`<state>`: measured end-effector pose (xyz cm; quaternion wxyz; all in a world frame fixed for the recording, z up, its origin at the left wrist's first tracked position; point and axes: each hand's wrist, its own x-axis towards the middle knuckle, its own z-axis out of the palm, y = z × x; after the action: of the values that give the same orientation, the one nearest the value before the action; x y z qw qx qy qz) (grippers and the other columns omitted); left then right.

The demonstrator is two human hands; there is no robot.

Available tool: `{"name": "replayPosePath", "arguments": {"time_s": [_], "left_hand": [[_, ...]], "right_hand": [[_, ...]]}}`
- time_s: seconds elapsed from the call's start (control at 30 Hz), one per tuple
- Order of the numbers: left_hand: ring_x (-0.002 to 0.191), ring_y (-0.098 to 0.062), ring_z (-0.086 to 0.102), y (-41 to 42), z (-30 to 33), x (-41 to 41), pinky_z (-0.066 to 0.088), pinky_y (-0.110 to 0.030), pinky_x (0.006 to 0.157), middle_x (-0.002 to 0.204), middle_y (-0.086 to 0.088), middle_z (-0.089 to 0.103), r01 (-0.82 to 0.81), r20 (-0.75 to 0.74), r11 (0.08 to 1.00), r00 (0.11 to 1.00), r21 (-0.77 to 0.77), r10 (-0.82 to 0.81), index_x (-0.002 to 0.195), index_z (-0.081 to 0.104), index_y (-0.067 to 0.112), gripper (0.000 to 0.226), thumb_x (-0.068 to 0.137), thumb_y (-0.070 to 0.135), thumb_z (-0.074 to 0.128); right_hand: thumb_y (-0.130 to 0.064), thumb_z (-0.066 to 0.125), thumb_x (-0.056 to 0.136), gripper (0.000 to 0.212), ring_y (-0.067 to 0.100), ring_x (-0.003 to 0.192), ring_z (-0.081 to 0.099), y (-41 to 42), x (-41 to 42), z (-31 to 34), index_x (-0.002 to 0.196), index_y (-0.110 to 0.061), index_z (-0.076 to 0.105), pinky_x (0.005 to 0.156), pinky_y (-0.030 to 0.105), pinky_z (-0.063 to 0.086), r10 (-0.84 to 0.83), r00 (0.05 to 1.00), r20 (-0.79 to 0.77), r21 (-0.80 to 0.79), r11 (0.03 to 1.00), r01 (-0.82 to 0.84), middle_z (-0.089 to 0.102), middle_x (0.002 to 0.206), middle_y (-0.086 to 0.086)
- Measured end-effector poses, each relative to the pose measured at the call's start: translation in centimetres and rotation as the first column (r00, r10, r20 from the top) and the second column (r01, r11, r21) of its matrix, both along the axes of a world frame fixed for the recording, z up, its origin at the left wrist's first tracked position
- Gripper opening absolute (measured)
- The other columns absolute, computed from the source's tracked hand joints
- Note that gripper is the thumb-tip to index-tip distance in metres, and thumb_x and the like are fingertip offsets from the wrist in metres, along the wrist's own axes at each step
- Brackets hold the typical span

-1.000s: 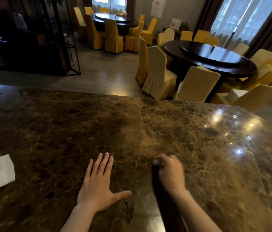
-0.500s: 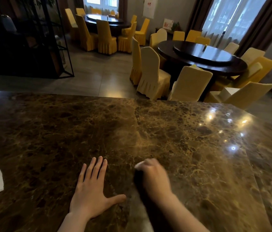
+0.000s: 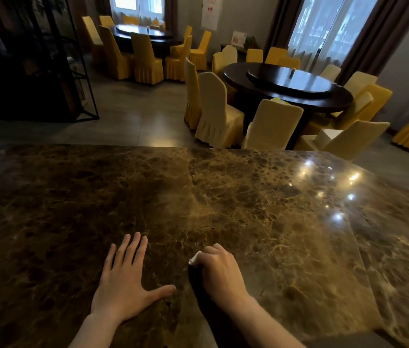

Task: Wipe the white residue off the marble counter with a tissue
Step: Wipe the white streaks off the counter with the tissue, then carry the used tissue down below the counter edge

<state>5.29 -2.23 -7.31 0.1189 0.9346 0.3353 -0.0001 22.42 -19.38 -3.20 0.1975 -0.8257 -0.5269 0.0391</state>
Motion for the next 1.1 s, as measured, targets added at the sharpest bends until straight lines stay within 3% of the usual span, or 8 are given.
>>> {"name": "replayPosePath", "arguments": {"time_s": [0.23, 0.4, 0.57, 0.63, 0.73, 0.9, 1.0, 1.1], "left_hand": [[0.153, -0.019, -0.029, -0.7, 1.2, -0.3, -0.012, -0.05, 0.129, 0.168, 0.0, -0.027, 0.031, -0.056, 0.999, 0.998, -0.016, -0.032, 0.158, -0.02, 0.019, 0.145, 0.052, 0.114, 0.003], [0.154, -0.02, -0.025, -1.1, 2.2, -0.1, -0.011, -0.049, 0.129, 0.171, -0.002, -0.022, 0.017, -0.109, 0.999, 0.994, -0.032, -0.021, 0.159, -0.019, 0.017, 0.141, 0.059, 0.11, 0.017], [0.157, -0.02, -0.015, -2.9, 2.0, -0.8, -0.005, -0.049, 0.131, 0.173, -0.003, -0.011, -0.032, -0.073, 0.999, 0.997, 0.008, 0.033, 0.162, -0.011, 0.017, 0.132, 0.068, 0.104, 0.019], [0.157, -0.02, -0.015, -3.6, 1.9, -1.3, -0.005, -0.049, 0.131, 0.173, -0.003, -0.01, -0.037, -0.062, 0.999, 0.997, 0.004, 0.038, 0.162, -0.011, 0.017, 0.132, 0.066, 0.103, 0.017], [0.157, -0.02, -0.014, -4.5, 1.8, -2.2, -0.005, -0.049, 0.131, 0.174, -0.004, -0.008, -0.047, -0.029, 0.999, 0.998, 0.007, 0.047, 0.162, -0.011, 0.016, 0.132, 0.068, 0.103, 0.022], [0.158, -0.021, -0.013, -5.6, 1.2, -3.6, -0.004, -0.05, 0.131, 0.174, -0.004, -0.008, -0.06, -0.023, 0.998, 0.998, 0.012, 0.06, 0.162, -0.01, 0.018, 0.132, 0.066, 0.103, 0.018], [0.158, -0.022, -0.011, -6.1, 0.8, -3.7, -0.002, -0.05, 0.131, 0.174, -0.005, -0.005, -0.081, -0.005, 0.996, 0.997, 0.026, 0.081, 0.163, -0.007, 0.017, 0.13, 0.069, 0.102, 0.021], [0.158, -0.023, -0.009, -6.6, 0.4, -3.8, 0.0, -0.05, 0.131, 0.174, -0.006, -0.001, -0.09, 0.001, 0.995, 0.996, 0.04, 0.09, 0.163, -0.004, 0.016, 0.125, 0.075, 0.099, 0.029]], "right_hand": [[-0.015, 0.07, 0.084, 0.012, 0.014, 0.077, 0.058, -4.0, 0.6, 0.4, 0.082, -0.027, 0.071, 0.06, 0.031, 0.053, -0.1, 0.988, 0.119, -0.021, 0.994, 0.103, 0.068, 0.082, -0.011], [-0.011, 0.066, 0.087, 0.013, 0.02, 0.085, 0.062, -7.3, 3.7, 1.9, 0.081, -0.023, 0.069, 0.063, 0.035, 0.051, -0.395, 0.918, 0.034, -0.006, 0.919, 0.395, 0.069, 0.086, -0.006], [-0.009, 0.077, 0.084, 0.018, 0.012, 0.081, 0.069, -10.7, 5.0, 3.5, 0.077, -0.026, 0.075, 0.072, 0.038, 0.06, -0.578, 0.683, -0.447, 0.104, 0.725, 0.681, 0.074, 0.083, -0.007], [-0.004, 0.079, 0.083, 0.021, 0.015, 0.079, 0.071, -11.2, 3.9, 4.6, 0.076, -0.023, 0.078, 0.073, 0.039, 0.062, -0.475, 0.507, -0.719, 0.067, 0.679, 0.731, 0.076, 0.083, 0.0], [0.001, 0.075, 0.084, 0.021, 0.017, 0.074, 0.071, -12.4, 1.2, 6.0, 0.082, -0.019, 0.079, 0.069, 0.033, 0.058, -0.247, 0.306, -0.919, 0.004, 0.772, 0.635, 0.077, 0.083, 0.005], [0.002, 0.077, 0.083, 0.019, 0.016, 0.063, 0.063, -14.3, -5.4, 4.2, 0.077, -0.016, 0.077, 0.059, 0.022, 0.052, -0.169, 0.386, -0.907, -0.025, 0.936, 0.351, 0.071, 0.068, 0.004], [-0.008, 0.077, 0.076, 0.008, 0.014, 0.064, 0.063, -15.2, -9.1, 1.6, 0.076, -0.016, 0.076, 0.063, 0.026, 0.053, -0.21, 0.373, -0.904, -0.13, 0.965, 0.229, 0.071, 0.067, 0.002], [-0.022, 0.075, 0.066, 0.003, 0.007, 0.063, 0.066, -16.1, -11.3, -1.3, 0.069, -0.02, 0.075, 0.067, 0.03, 0.056, -0.32, 0.493, -0.809, -0.253, 0.947, 0.198, 0.075, 0.067, -0.002]]}}
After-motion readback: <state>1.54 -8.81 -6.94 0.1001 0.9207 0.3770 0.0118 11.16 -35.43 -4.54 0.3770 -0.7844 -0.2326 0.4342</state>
